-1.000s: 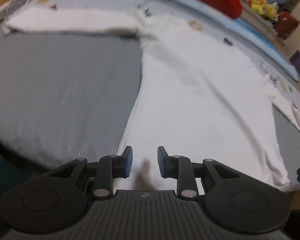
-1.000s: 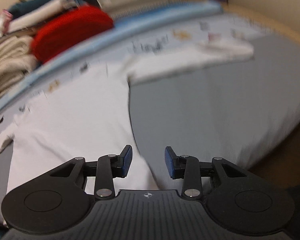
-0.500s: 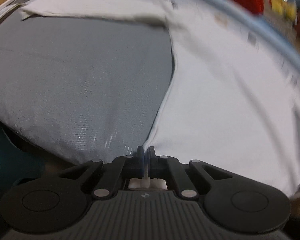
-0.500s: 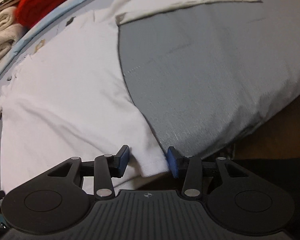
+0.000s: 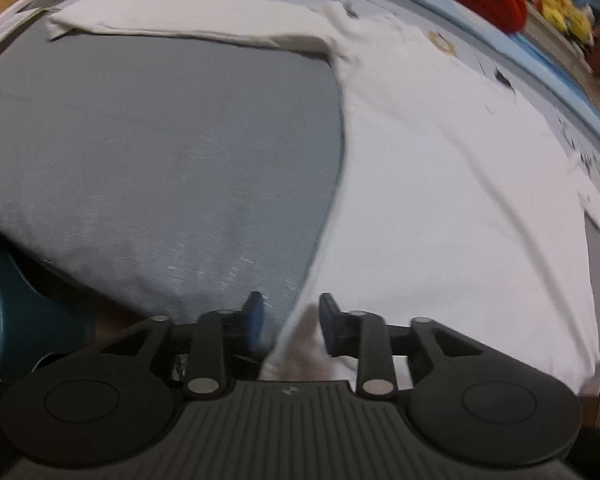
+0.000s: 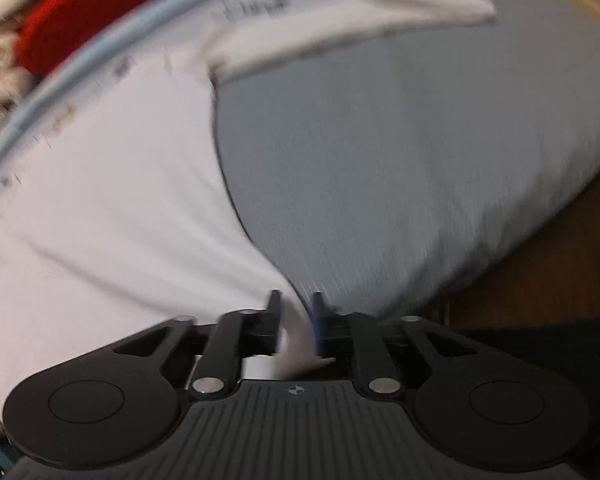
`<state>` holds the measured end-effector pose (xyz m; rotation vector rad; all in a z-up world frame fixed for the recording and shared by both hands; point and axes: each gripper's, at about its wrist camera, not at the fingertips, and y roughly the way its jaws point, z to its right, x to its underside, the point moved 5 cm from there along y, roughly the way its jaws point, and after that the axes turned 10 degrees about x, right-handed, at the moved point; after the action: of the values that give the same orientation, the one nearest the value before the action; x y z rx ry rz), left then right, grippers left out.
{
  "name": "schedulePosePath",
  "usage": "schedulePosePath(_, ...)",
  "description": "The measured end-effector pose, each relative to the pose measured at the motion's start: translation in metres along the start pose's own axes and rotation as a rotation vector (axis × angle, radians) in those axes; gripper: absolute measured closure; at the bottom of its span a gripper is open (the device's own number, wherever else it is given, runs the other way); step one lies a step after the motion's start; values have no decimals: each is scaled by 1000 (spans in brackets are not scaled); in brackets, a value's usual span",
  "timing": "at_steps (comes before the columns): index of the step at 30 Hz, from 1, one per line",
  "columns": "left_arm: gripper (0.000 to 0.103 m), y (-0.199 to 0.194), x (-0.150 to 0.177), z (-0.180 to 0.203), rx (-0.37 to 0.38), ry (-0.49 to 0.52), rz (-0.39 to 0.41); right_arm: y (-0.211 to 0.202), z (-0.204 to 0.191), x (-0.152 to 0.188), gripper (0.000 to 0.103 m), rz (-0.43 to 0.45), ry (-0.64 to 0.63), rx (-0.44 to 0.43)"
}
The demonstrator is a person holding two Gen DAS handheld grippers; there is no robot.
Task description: Fold small clothes
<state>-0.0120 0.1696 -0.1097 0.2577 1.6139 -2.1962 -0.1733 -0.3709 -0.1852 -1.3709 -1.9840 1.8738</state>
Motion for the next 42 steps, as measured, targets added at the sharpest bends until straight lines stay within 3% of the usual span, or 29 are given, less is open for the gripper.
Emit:
schedulePosePath(2,66,8,8,4,-1,2,-45,-1,3,-2,61,20,0,5)
schedulePosePath(4,71,11,12,-2,-18,4,-86,8,3,4,61,-38,-7,11)
schedulePosePath(5,81,14,11,-6,-25,9,-96,15,3,6,64,-79,-4,12)
schedulePosePath(6,99,9,13,-7,-23,19,-90,19,4,8,81,-111,-3,14)
schedulePosePath(7,100,6,10,-10,-25,33,-65,22,4,10,92,-126,2,12)
schedulePosePath(8,100,-1,8,-13,-31,53,-31,21,6,10,97,-121,9,2)
schedulePosePath(10,100,-7,10,-22,-53,67,-21,7,6,3,98,-55,24,-38)
schedulePosePath(12,99,2,19,-33,-72,43,-76,-1,4,-3,97,-11,-3,-47)
schedulePosePath(14,95,2,17,-42,-97,76,-71,9,9,3,94,-70,-23,25)
schedulePosePath(16,90,-14,11,-39,-84,134,25,16,15,5,89,-106,-6,66)
schedulePosePath(19,84,-29,6,-33,-19,235,98,-10,14,-13,79,64,-39,105)
schedulePosePath(22,82,-16,22,-39,57,179,-14,-22,2,-16,69,155,-86,44)
schedulePosePath(24,81,2,26,-60,43,137,-122,-13,-3,-7,68,79,-100,-31)
schedulePosePath(25,81,2,29,-70,28,138,-131,-3,-4,-1,68,13,-100,-50)
schedulePosePath(27,77,-11,25,-84,28,170,-84,16,-2,12,69,-112,-131,8)
schedulePosePath(28,67,-18,23,-88,30,198,-48,19,3,16,69,-132,-137,56)
schedulePosePath(30,52,-19,17,-94,32,223,-18,12,8,11,68,-100,-101,40)
schedulePosePath(32,50,-24,29,-113,43,207,-61,6,8,5,66,-47,-107,8)
schedulePosePath(34,50,-32,38,-138,32,205,-116,11,7,11,65,-67,-155,47)
schedulePosePath(36,50,-47,42,-151,32,226,-74,17,4,20,65,-97,-159,81)
schedulePosePath(38,50,-72,37,-164,64,264,9,5,5,14,65,-26,-125,91)
schedulePosePath(42,40,-117,30,-205,103,282,181,-48,1,-10,65,252,-81,45)
